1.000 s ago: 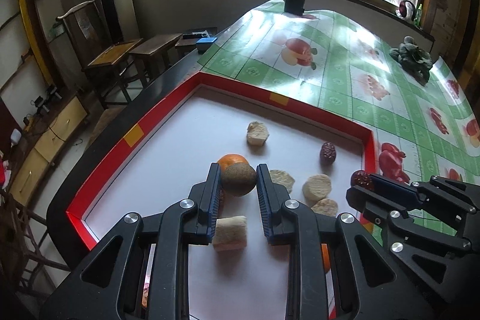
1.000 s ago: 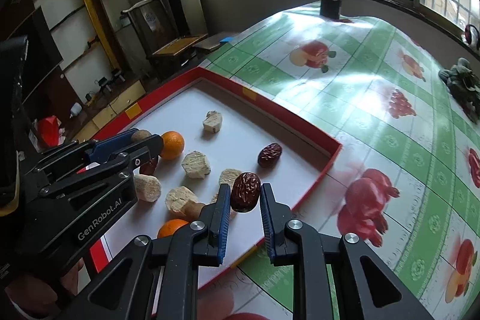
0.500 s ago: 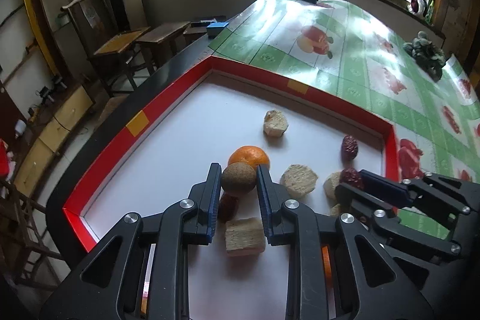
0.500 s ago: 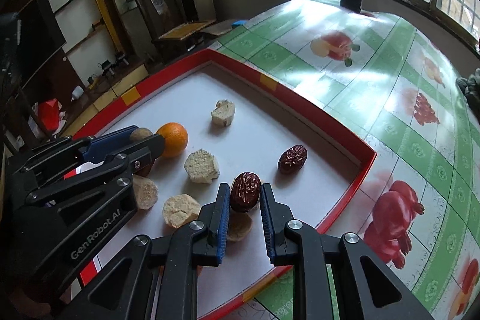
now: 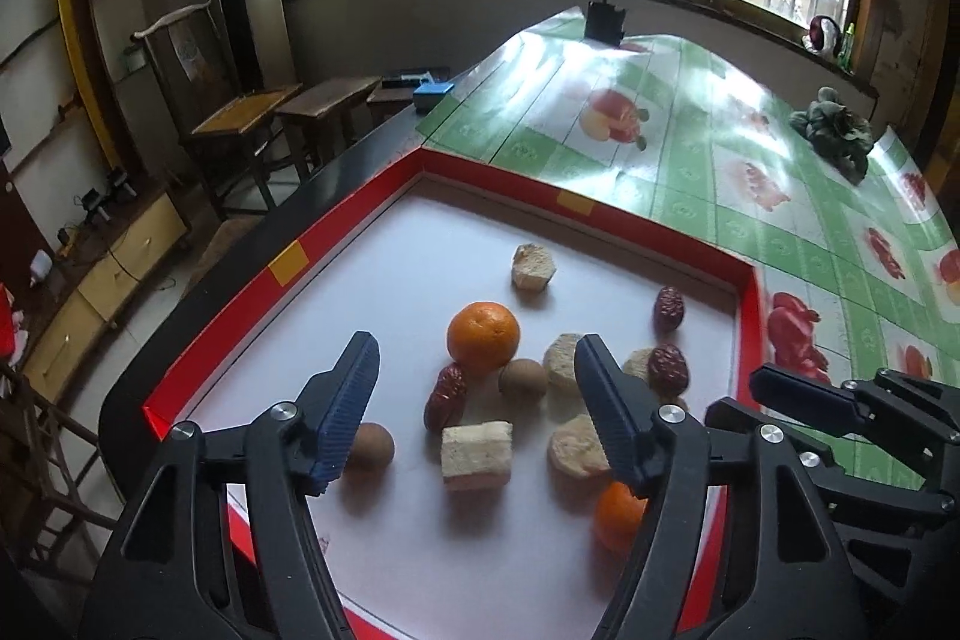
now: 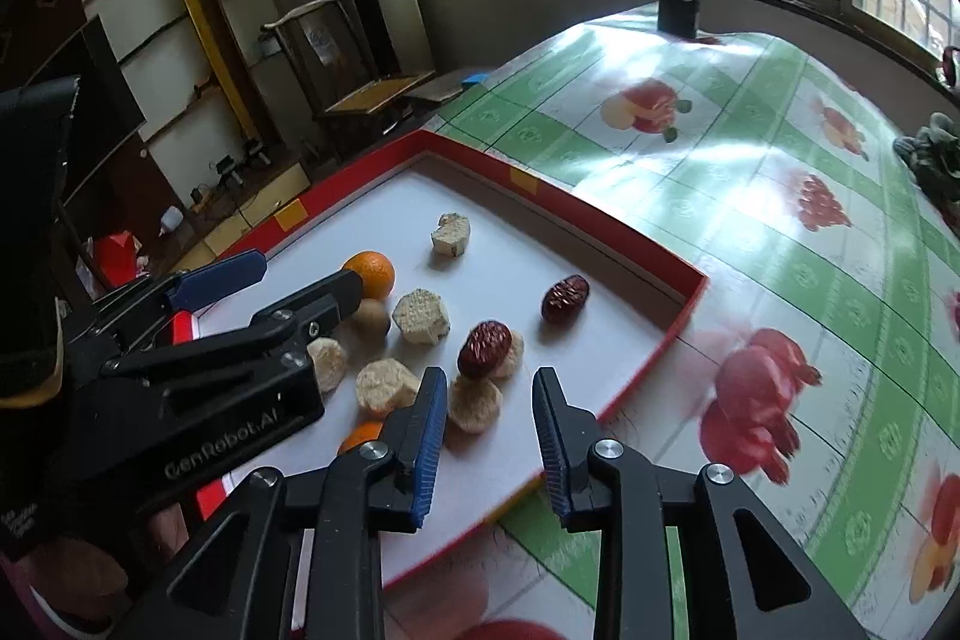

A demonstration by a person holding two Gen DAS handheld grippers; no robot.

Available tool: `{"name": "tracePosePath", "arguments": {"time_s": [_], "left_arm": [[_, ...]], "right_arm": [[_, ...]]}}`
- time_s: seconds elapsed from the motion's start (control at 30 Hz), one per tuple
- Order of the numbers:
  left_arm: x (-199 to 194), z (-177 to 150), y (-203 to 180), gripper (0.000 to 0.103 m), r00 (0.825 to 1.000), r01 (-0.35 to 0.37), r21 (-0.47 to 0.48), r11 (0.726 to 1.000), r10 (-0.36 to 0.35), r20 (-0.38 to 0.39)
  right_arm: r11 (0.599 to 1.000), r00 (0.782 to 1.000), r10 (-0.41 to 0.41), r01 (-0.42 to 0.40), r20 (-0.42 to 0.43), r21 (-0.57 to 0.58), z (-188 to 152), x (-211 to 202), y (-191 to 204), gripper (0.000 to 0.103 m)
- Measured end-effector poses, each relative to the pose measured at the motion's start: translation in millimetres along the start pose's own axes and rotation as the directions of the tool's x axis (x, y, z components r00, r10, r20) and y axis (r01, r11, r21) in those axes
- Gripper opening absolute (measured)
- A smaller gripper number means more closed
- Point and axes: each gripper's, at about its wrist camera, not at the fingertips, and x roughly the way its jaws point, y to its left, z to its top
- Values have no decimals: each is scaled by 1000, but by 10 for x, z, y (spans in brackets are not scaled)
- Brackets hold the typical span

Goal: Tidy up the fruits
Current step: 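Withdraw both open tools from the tray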

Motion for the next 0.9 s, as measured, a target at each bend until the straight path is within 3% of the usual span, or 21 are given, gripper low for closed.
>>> {"name": "tracePosePath", "arguments": {"time_s": [0.33, 0.9], "left_arm": [[-264, -48, -103, 68, 999, 12, -6, 1000, -12, 33], [-458, -88, -308, 68, 997, 14, 28, 1000, -16, 70]], "right_arm": [[999, 999, -16, 14, 45, 39, -194, -377, -140, 32], [997, 997, -11, 4, 83, 82, -374, -635, -321, 33]]}}
